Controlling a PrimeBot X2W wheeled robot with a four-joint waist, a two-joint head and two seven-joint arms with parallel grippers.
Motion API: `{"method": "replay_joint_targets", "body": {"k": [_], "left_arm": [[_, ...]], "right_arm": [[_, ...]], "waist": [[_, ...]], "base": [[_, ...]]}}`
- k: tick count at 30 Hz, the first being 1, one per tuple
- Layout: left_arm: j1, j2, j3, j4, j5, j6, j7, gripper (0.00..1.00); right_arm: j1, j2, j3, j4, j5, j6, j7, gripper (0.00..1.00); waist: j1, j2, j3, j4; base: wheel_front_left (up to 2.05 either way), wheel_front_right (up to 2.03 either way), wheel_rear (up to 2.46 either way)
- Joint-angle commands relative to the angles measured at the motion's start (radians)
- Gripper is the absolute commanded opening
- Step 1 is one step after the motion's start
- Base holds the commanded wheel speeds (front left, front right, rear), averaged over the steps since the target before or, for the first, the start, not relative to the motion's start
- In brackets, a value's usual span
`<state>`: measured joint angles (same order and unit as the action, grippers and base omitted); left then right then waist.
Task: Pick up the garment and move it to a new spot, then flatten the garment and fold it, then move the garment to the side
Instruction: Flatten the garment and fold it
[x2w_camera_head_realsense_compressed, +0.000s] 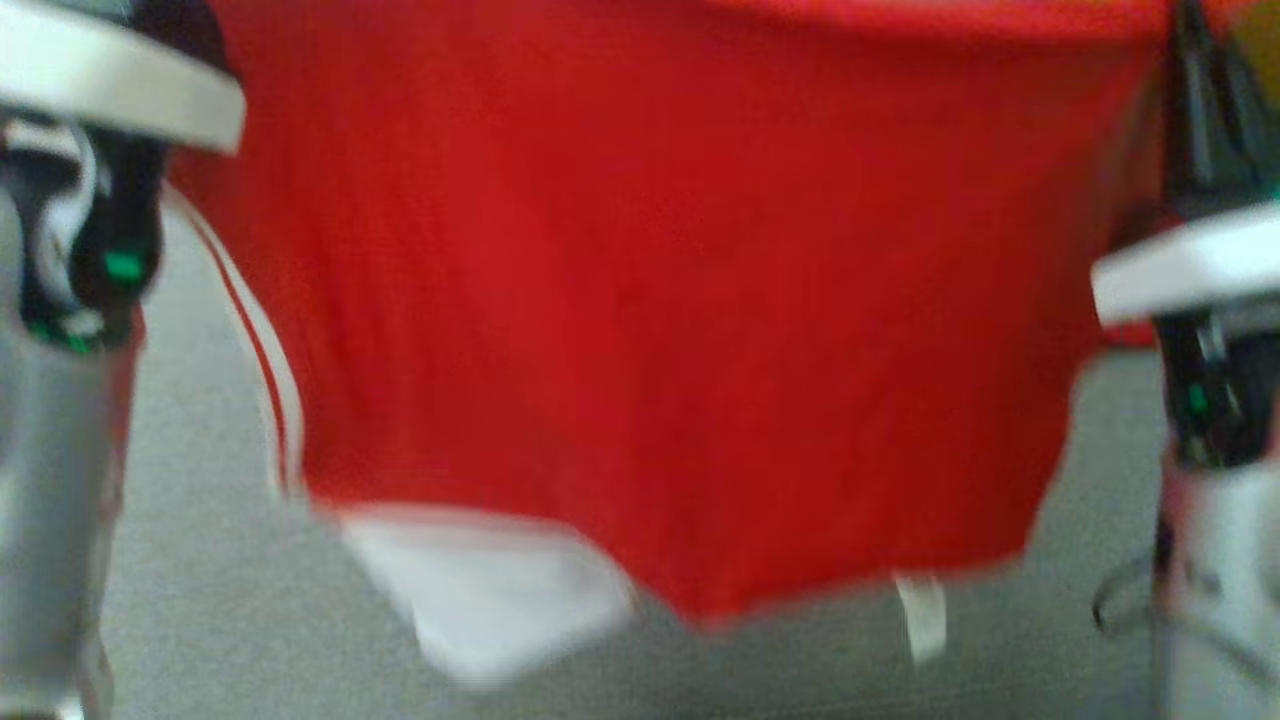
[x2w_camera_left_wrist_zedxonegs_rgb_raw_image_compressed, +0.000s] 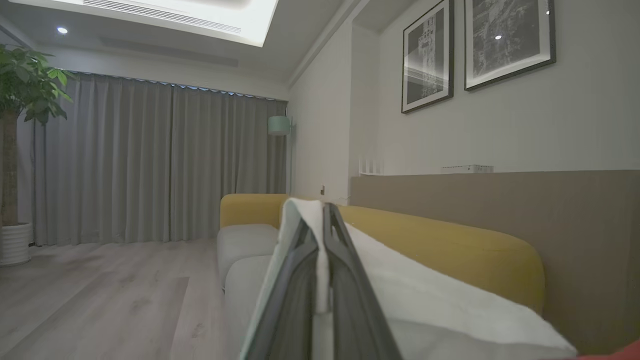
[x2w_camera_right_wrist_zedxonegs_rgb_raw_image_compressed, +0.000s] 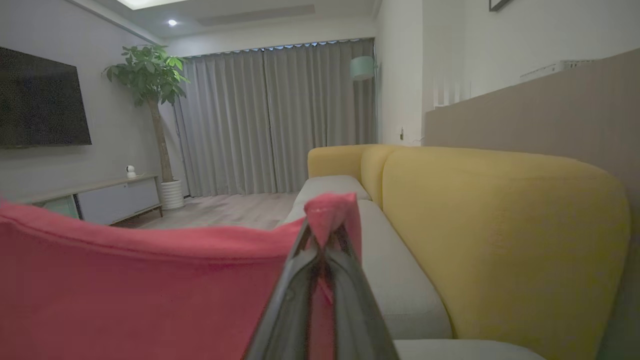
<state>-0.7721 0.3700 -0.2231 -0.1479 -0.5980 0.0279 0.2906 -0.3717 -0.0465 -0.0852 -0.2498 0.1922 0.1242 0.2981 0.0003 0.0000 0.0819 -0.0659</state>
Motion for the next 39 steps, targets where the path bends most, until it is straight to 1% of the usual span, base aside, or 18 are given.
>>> {"method": "replay_joint_targets", "body": {"k": [1,3,5,9,13,16,19,22,23,26,29,32,35,37,39], "left_arm": [[-0.135,0.029,0.039,0.036,-0.001,-0.016,-0.022,0.00],[-0.211,0.017,0.031,0.119,0.010,-0.034,-0.050,0.00],[-0.292,0.008,0.016,0.206,0.031,-0.054,-0.080,0.00],[-0.456,-0.029,-0.002,0.361,0.077,-0.069,-0.173,0.00],[-0.561,-0.079,-0.013,0.473,0.096,-0.075,-0.267,0.00],[-0.578,-0.123,-0.035,0.520,0.080,-0.093,-0.289,0.00],[-0.551,-0.149,-0.067,0.521,0.067,-0.113,-0.294,0.00],[-0.484,-0.157,-0.090,0.525,0.059,-0.123,-0.318,0.00],[-0.484,-0.157,-0.090,0.525,0.059,-0.123,-0.318,0.00],[-0.396,-0.166,-0.094,0.542,0.038,-0.127,-0.346,0.00],[-0.315,-0.169,-0.094,0.551,0.020,-0.132,-0.390,0.00],[-0.239,-0.167,-0.099,0.545,0.006,-0.138,-0.430,0.00],[-0.165,-0.163,-0.114,0.530,-0.004,-0.144,-0.461,0.00],[-0.118,-0.159,-0.121,0.514,-0.007,-0.146,-0.480,0.00],[-0.042,-0.152,-0.125,0.481,-0.008,-0.146,-0.503,0.00]], "right_arm": [[-0.160,-0.004,0.041,0.049,-0.023,0.007,-0.031,0.00],[-0.284,-0.004,0.049,0.159,-0.058,0.007,-0.086,0.00],[-0.410,-0.004,0.050,0.285,-0.107,0.007,-0.151,0.00],[-0.641,-0.004,0.018,0.520,-0.225,0.007,-0.293,0.00],[-0.791,-0.004,-0.063,0.709,-0.301,0.007,-0.387,0.00],[-0.845,-0.004,-0.112,0.811,-0.346,0.007,-0.424,0.00],[-0.859,-0.004,-0.123,0.875,-0.408,0.007,-0.472,0.00],[-0.842,-0.004,-0.149,0.936,-0.448,0.007,-0.507,0.00],[-0.842,-0.004,-0.149,0.936,-0.448,0.007,-0.507,0.00],[-0.813,-0.004,-0.168,1.002,-0.462,0.007,-0.529,0.00],[-0.786,-0.004,-0.164,1.055,-0.463,0.007,-0.545,0.00],[-0.753,-0.004,-0.156,1.097,-0.432,0.007,-0.555,0.00],[-0.712,-0.004,-0.148,1.112,-0.389,0.007,-0.559,0.00],[-0.679,-0.004,-0.136,1.094,-0.342,0.007,-0.559,0.00],[-0.613,-0.004,-0.098,1.049,-0.264,0.007,-0.559,0.00]], "waist": [[-0.0003,0.0000,0.110,-0.023],[-0.0003,0.0000,0.144,-0.025],[-0.0003,0.0000,0.157,-0.023],[-0.0003,0.0000,0.159,-0.002],[-0.0003,0.0000,0.181,0.037],[-0.0003,0.0000,0.236,0.073],[-0.0003,0.0000,0.318,0.100],[-0.0003,0.0000,0.385,0.119],[-0.0003,0.0000,0.385,0.119],[-0.0003,0.0000,0.438,0.127],[-0.0003,0.0000,0.475,0.129],[-0.0003,0.0000,0.485,0.131],[-0.0003,0.0000,0.480,0.135],[-0.0003,0.0000,0.468,0.137],[-0.0003,0.0000,0.442,0.136]], "base": [[0.00,0.00,0.00],[0.00,0.00,0.00],[0.00,0.00,0.00],[0.00,0.00,0.00],[0.00,0.00,0.00],[0.00,0.00,0.00],[0.00,0.00,0.00],[0.00,0.00,0.00],[0.00,0.00,0.00],[0.00,0.00,0.00],[0.00,0.00,0.00],[0.00,0.00,0.00],[0.00,0.00,0.00],[0.00,0.00,0.00],[0.00,0.00,0.00]]}}
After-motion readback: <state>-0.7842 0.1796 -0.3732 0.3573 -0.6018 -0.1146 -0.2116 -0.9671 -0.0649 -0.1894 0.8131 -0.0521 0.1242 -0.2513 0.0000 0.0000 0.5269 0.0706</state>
